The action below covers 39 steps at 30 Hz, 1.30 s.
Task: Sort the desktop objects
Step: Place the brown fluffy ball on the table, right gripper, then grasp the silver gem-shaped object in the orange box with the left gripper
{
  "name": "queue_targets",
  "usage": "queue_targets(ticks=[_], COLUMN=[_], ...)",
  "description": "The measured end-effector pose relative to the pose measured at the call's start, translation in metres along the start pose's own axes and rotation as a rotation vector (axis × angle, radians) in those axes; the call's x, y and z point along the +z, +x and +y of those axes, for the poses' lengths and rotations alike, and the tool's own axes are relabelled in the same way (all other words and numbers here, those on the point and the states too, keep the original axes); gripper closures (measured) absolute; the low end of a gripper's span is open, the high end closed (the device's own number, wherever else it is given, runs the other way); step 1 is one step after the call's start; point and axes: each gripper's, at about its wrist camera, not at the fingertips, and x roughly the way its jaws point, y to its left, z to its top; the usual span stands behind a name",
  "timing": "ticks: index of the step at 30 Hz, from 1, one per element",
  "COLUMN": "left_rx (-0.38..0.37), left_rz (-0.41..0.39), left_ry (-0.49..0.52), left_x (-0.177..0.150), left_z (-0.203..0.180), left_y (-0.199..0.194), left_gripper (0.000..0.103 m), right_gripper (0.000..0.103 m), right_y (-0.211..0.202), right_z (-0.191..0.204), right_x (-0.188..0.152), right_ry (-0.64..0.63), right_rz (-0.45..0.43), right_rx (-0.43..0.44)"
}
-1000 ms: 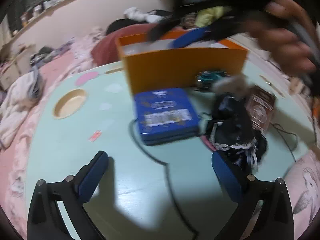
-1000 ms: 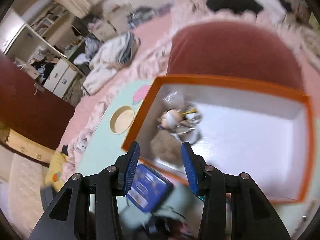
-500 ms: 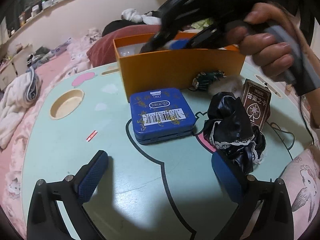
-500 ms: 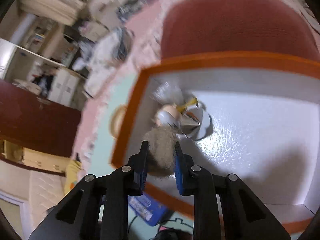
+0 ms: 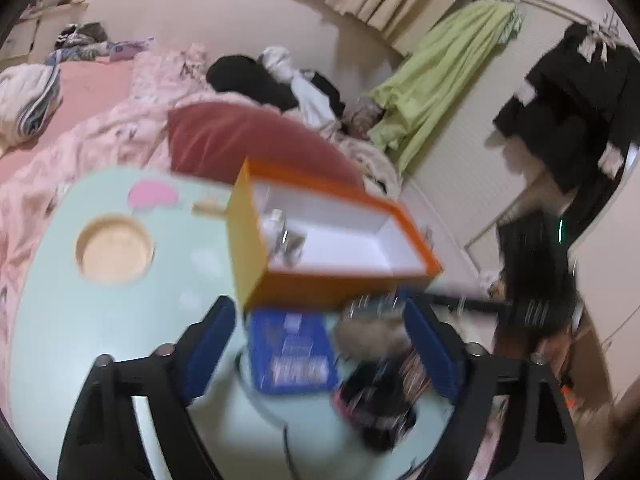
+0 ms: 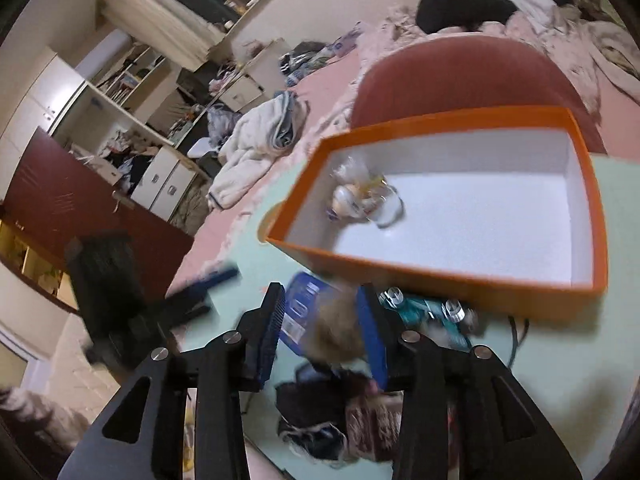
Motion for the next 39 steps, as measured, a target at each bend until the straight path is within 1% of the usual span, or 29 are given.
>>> queue_targets(ticks=[1,2,3,4,5,6,7,8,11,12,13,15,17,18,19,20,21,22,24,25,26,28,30,34,35,36,37,38,39], left_rx=[0.012,0.038,0.086,0.143,0.194,0.226,0.249,0.265,0.268,0.282,0.315,0.346,0.355,0.380,0.415,0.427,0.404,0.392,0.348,0.339,0.352,0.343,0.286,0.230,0.221,0.206,0.188,0.157,0.141], left_rz=[0.005,0.020,0.041,0.070,0.104,0.134,0.167,0.210,0.254,0.264,0.291,0.343,0.400,0.378,0.396,0.448,0.486,0.468,0.475,0.468,0.454,0.432,0.387,0.290,0.271,0.255,0.263,0.281,0.309], left_ry=[0.008,0.034,0.077,0.125,0.165,0.193,0.217,0.241,0.292,0.299,0.308,0.303,0.294,0.330,0.360,0.352,0.322,0.324,0.304,0.290,0.292,0.284,0.280,0.308,0.294,0.239,0.196,0.141,0.108], left_x=[0.006,0.016,0.026,0.034,0.039,0.044,0.048,0.052,0.058,0.059,0.061,0.063,0.060,0.059,0.057,0.054,0.052,0.050,0.047,0.047,0.047,0.047,0.046,0.052,0.055,0.064,0.069,0.074,0.079], left_z=[-0.002,-0.007,-0.015,-0.022,-0.028,-0.031,-0.034,-0.040,-0.053,-0.056,-0.057,-0.054,-0.050,-0.054,-0.055,-0.053,-0.049,-0.049,-0.045,-0.042,-0.040,-0.037,-0.039,-0.049,-0.051,-0.047,-0.044,-0.038,-0.037], left_y=[0.002,0.009,0.019,0.032,0.046,0.057,0.069,0.088,0.118,0.124,0.138,0.155,0.169,0.172,0.178,0.184,0.189,0.187,0.188,0.186,0.184,0.179,0.167,0.139,0.133,0.122,0.119,0.113,0.113], left_gripper=[0.026,0.033,0.038,0.047,0.058,0.063,0.073,0.076,0.076,0.076,0.076,0.076,0.076,0.075,0.075,0.076,0.076,0.074,0.078,0.092,0.102,0.103,0.103,0.101,0.096,0.088,0.070,0.067,0.067], right_gripper=[0.060,0.056,0.051,0.047,0.047,0.047,0.047,0.047,0.047,0.047,0.047,0.047,0.047,0.047,0.047,0.047,0.047,0.047,0.047,0.047,0.047,0.047,0.047,0.047,0.047,0.047,0.047,0.047,0.047], right_y=[-0.007,-0.011,-0.019,-0.025,-0.028,-0.032,-0.033,-0.033,-0.030,-0.029,-0.029,-0.030,-0.033,-0.035,-0.035,-0.036,-0.037,-0.036,-0.035,-0.034,-0.033,-0.031,-0.030,-0.030,-0.031,-0.031,-0.031,-0.031,-0.031], right_z=[-0.002,-0.003,-0.004,-0.006,-0.008,-0.009,-0.012,-0.015,-0.027,-0.030,-0.032,-0.032,-0.033,-0.033,-0.033,-0.032,-0.031,-0.030,-0.027,-0.026,-0.025,-0.024,-0.025,-0.030,-0.030,-0.030,-0.030,-0.029,-0.028], right_x=[-0.004,-0.008,-0.013,-0.019,-0.022,-0.028,-0.032,-0.036,-0.044,-0.047,-0.049,-0.055,-0.057,-0.058,-0.058,-0.060,-0.060,-0.061,-0.061,-0.061,-0.062,-0.061,-0.061,-0.060,-0.060,-0.060,-0.060,-0.060,-0.059], right_ry=[0.002,0.004,0.009,0.010,0.006,0.000,0.000,0.010,0.064,0.079,0.089,0.094,0.093,0.091,0.087,0.085,0.082,0.080,0.075,0.072,0.069,0.070,0.078,0.100,0.102,0.103,0.103,0.103,0.103], right_rz=[-0.022,-0.052,-0.091,-0.126,-0.143,-0.160,-0.164,-0.160,-0.136,-0.135,-0.136,-0.138,-0.138,-0.138,-0.139,-0.140,-0.141,-0.139,-0.136,-0.137,-0.136,-0.131,-0.131,-0.133,-0.135,-0.136,-0.135,-0.134,-0.134], right_rx=[-0.006,-0.014,-0.023,-0.035,-0.045,-0.057,-0.063,-0.063,-0.050,-0.042,-0.035,-0.029,-0.019,-0.013,-0.007,-0.003,0.008,0.025,0.043,0.045,0.043,0.045,0.049,0.054,0.053,0.052,0.052,0.051,0.050])
